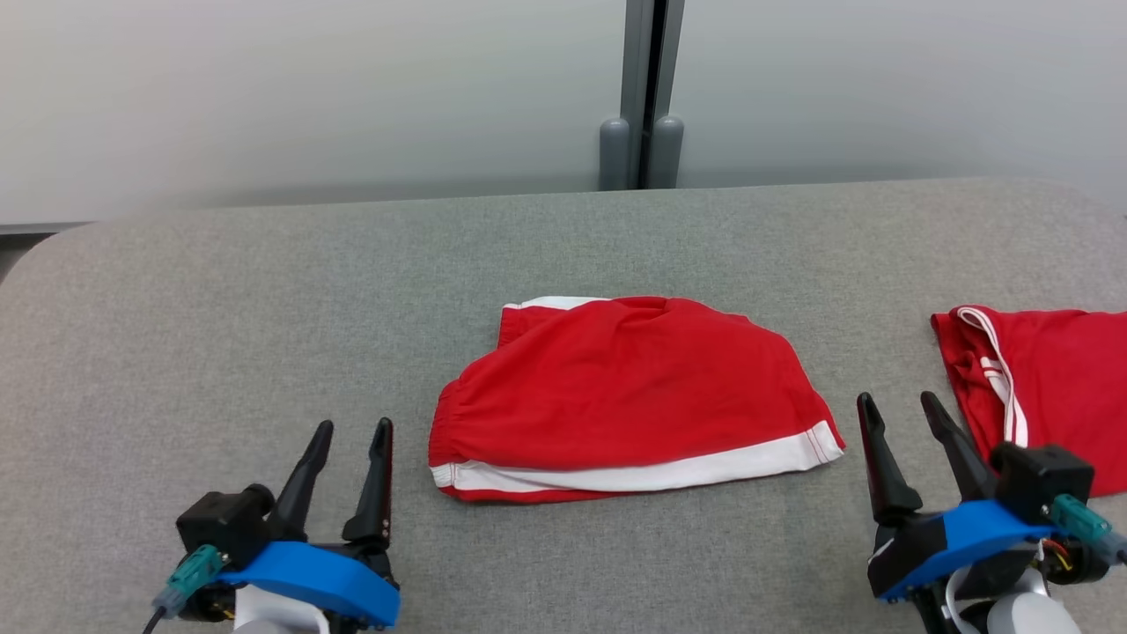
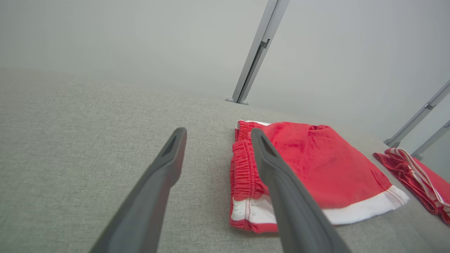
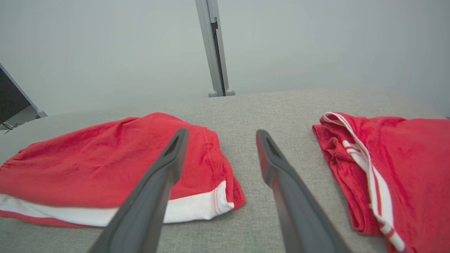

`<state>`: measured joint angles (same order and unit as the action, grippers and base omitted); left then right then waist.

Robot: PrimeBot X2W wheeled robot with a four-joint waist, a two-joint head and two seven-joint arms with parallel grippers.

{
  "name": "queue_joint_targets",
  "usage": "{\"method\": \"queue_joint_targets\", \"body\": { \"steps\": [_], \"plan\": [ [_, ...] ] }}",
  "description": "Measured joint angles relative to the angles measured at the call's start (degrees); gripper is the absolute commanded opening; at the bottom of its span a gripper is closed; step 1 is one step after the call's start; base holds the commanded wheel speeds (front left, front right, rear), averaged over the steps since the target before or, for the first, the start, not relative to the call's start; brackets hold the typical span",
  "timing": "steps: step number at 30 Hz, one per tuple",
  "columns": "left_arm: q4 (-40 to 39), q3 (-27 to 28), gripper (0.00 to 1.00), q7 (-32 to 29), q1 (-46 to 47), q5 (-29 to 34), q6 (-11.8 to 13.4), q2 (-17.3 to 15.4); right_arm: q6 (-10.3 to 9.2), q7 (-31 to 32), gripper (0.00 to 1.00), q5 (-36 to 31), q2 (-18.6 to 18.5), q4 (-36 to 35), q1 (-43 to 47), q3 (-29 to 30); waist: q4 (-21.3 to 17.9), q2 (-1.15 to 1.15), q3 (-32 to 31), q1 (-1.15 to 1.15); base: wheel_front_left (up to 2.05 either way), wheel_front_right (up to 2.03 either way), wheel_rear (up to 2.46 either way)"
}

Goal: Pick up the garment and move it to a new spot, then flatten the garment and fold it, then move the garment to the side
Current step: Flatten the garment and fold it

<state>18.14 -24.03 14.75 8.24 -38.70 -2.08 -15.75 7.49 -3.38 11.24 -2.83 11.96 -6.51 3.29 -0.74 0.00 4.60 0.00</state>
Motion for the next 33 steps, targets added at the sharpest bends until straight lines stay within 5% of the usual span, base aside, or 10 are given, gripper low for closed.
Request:
{"method": "queue_joint_targets", "body": {
  "steps": [15,33],
  "plan": [
    [-3.30,11.89,1.00,0.24,-6.87,7.19,-0.76,2.97,-0.01,0.10,1.00,-0.01,0.01,-4.99,6.99,-1.34,-0.49,0.00,-3.97,0.00,0.00,0.00,0.00],
    [0.24,8.64,1.00,-0.11,-5.73,10.33,-3.00,4.01,-0.01,0.58,1.00,1.72,0.01,-4.69,6.71,-2.47,-0.84,0.00,-2.67,0.00,0.00,0.00,0.00]
  ]
}}
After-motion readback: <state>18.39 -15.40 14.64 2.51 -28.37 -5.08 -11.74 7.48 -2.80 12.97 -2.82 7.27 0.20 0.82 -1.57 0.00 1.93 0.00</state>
